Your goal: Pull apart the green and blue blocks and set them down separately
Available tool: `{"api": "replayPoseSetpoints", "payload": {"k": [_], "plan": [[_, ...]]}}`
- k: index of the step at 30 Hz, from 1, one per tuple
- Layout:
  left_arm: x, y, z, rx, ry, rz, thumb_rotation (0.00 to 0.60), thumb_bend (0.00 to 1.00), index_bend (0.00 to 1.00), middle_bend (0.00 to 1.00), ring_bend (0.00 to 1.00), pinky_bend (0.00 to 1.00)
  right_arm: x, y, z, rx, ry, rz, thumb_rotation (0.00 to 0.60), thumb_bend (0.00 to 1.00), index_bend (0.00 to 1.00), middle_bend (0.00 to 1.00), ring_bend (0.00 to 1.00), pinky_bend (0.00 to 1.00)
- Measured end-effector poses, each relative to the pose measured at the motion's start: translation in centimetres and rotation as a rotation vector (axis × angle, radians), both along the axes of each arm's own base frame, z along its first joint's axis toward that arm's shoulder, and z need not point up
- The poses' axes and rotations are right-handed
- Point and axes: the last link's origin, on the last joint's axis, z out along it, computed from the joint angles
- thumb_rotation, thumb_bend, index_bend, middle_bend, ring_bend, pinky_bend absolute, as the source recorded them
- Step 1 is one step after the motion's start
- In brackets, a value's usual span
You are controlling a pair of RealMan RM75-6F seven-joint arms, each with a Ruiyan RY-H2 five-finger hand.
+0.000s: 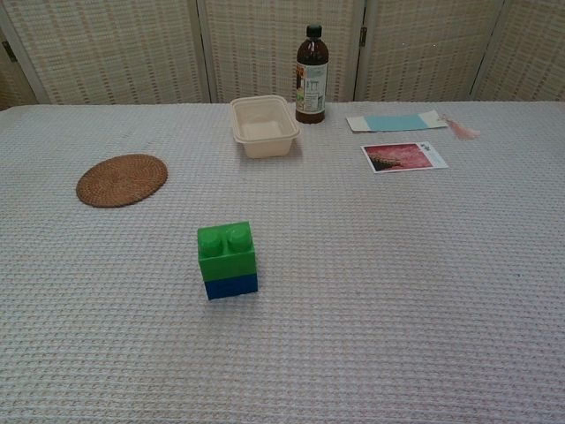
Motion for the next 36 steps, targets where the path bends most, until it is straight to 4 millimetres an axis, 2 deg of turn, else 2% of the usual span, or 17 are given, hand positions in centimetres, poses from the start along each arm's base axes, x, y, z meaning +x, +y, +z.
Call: {"api": "replayPoseSetpoints", "payload": {"k": [9, 18, 31, 36], "plan": [[0.2, 0.2, -0.5, -0.028, -0.006, -0.012, 0.600, 0.30, 0.03, 0.02, 0.00, 0.05, 0.2, 0.3, 0.2, -0.003, -0.005, 0.008, 0.600, 0.37, 0.00, 0.00, 0.00, 0.00], [1.2, 2.2, -2.0, -0.149, -0.013, -0.081, 0.600, 0.30, 0.03, 0.03, 0.00, 0.07, 0.4, 1.1, 1.0, -0.035, -0.017, 0.022, 0.600, 0.37, 0.00, 0.00, 0.00, 0.00], [7.2, 9.1, -4.0, -0.442, 0.010, -0.427, 0.600, 0.28, 0.03, 0.06, 0.01, 0.12, 0.0, 0.7, 1.6, -0.074, -0.028, -0.005, 0.600, 0.37, 0.00, 0.00, 0.00, 0.00], [9.7, 10.8, -5.4, -0.538, 0.024, -0.540, 0.600, 0.27, 0.03, 0.07, 0.01, 0.12, -0.4, 0.4, 2.0, -0.092, -0.038, -0.030, 0.600, 0.37, 0.00, 0.00, 0.00, 0.00]]}}
